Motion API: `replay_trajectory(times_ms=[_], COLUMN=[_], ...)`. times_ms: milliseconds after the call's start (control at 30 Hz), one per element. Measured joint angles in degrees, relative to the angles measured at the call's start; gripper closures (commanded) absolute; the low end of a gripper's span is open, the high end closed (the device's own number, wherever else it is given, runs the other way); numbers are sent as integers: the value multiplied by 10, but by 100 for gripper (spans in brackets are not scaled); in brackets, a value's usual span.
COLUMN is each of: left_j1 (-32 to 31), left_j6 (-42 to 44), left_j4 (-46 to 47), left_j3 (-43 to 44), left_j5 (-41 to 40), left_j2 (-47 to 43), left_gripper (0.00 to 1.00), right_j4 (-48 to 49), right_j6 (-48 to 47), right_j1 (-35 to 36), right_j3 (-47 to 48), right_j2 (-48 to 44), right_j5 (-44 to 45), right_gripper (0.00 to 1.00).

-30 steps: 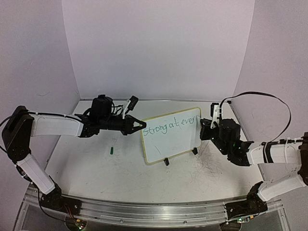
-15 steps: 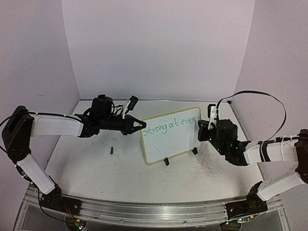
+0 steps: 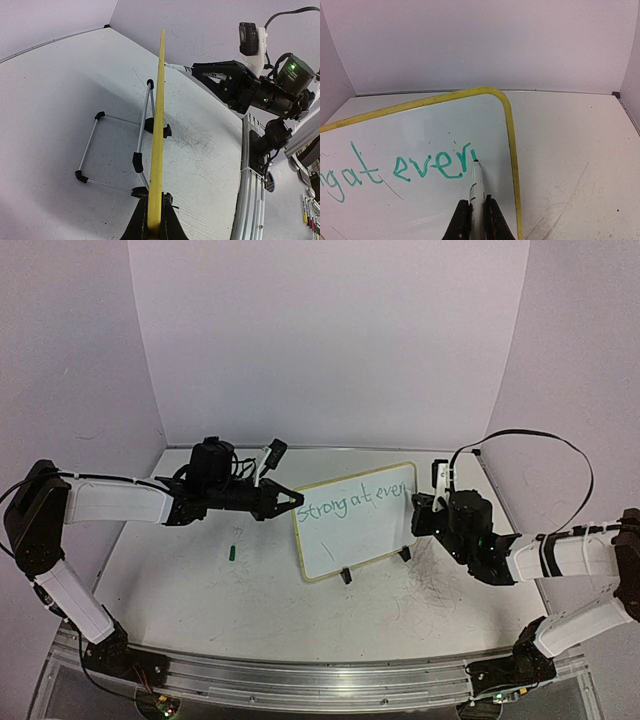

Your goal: Write a sentence on the whiteboard

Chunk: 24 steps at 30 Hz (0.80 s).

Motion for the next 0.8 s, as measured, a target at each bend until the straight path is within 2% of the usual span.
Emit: replay_trajectory(times_ms=[800], left_j1=[0], left_j6=[0], left_j4=[0], left_j3=[0], left_j5=[0], left_j2=[0], left_gripper=[100], right_j4=[3], right_j6=[-13], right_j1=[0], right_j3=[13], right_j2=[5], right_j5=[24], right_gripper=[100])
